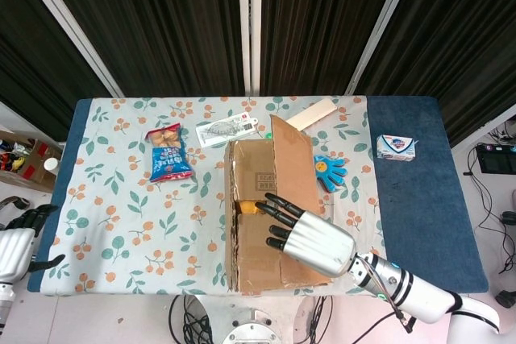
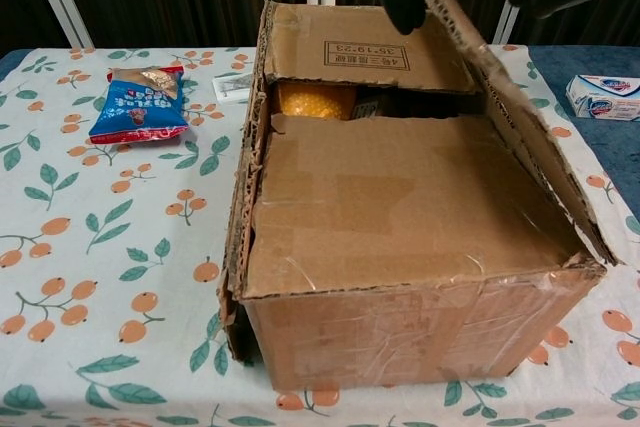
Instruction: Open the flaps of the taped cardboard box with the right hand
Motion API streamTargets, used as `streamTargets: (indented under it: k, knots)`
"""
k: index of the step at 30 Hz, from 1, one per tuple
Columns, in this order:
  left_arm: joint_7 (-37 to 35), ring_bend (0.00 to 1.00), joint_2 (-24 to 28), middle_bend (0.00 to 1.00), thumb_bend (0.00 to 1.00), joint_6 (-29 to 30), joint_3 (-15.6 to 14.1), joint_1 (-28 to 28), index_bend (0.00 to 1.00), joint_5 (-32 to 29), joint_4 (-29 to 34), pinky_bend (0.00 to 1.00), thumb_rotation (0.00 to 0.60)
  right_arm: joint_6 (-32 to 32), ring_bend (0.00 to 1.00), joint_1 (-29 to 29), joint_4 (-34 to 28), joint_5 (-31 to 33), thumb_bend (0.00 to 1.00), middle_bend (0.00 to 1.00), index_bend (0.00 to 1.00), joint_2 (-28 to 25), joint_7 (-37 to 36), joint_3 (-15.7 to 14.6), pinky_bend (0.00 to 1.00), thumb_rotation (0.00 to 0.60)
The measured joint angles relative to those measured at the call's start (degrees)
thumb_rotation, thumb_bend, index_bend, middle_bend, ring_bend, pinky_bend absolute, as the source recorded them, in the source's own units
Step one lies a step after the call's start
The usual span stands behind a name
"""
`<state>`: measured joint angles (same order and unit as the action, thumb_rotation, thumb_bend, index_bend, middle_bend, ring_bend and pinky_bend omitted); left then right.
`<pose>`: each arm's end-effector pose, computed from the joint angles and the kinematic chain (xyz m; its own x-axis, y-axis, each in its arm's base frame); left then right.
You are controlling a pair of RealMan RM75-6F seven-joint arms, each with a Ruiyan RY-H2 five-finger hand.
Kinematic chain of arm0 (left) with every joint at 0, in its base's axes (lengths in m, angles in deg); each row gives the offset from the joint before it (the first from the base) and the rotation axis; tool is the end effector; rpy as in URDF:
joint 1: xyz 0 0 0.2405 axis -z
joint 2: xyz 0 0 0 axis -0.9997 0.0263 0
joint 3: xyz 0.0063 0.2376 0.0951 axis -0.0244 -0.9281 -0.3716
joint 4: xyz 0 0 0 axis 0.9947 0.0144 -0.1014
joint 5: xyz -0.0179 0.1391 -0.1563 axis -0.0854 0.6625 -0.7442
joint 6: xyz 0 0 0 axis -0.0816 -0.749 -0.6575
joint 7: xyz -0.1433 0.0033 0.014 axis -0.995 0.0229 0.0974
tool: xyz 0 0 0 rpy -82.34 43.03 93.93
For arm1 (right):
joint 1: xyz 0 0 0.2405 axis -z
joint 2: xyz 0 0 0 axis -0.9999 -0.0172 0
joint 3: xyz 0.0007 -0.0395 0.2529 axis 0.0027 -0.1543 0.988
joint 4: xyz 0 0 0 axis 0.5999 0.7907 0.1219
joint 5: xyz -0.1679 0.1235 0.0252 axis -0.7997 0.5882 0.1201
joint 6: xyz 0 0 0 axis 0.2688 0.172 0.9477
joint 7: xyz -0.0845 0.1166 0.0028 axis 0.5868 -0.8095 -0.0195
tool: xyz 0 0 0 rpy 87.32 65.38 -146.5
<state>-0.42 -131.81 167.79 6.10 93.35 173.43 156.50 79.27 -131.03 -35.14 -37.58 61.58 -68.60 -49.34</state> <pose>-0.3464 0.1701 0.1559 0.4048 0.1430 0.9031 0.9103 0.0305 -0.4128 -0.0515 -0.2251 0.1188 0.5565 0.0245 0.8305 -0.4133 -0.8590 0.3022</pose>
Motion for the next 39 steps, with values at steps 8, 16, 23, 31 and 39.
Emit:
streamTargets:
  k: [8,16,23,31,39]
  knots:
    - [1.71,0.16,0.35,0.16,0.00,-0.20,-0.05,0.41,0.16,0.28,1.60,0.27,0.600,7.66,0.00,4.58,1.50,-6.55,1.00,0.46,0.48,-3.45,-4.74,-2.04,0.00,0.600]
    - [4.17,0.16,0.96,0.16,0.00,0.12,0.06,0.75,0.16,0.63,3.90,0.27,0.600,15.84,0.01,10.07,4.48,-11.64,1.00,0.47,0.47,-8.72,-11.40,-4.40,0.00,0.600]
    - [5.88,0.16,1.58,0.16,0.00,-0.09,-0.03,1.22,0.16,1.07,6.25,0.27,0.600,22.54,0.01,14.17,8.36,-13.84,1.00,0.47,0.47,-11.01,-15.89,-5.53,0.00,0.600]
    - [8.07,0.16,2.12,0.16,0.00,-0.35,0.22,1.85,0.16,1.01,8.51,0.27,0.600,29.11,0.03,19.95,14.22,-13.26,1.00,0.49,0.46,-13.32,-20.59,-6.64,0.00,0.600]
    - [8.59,0.16,2.18,0.16,0.00,-0.01,0.24,1.85,0.16,0.84,9.29,0.27,0.600,31.37,0.00,21.26,16.81,-8.62,0.76,0.20,0.13,-11.39,-23.71,-4.12,0.00,0.600]
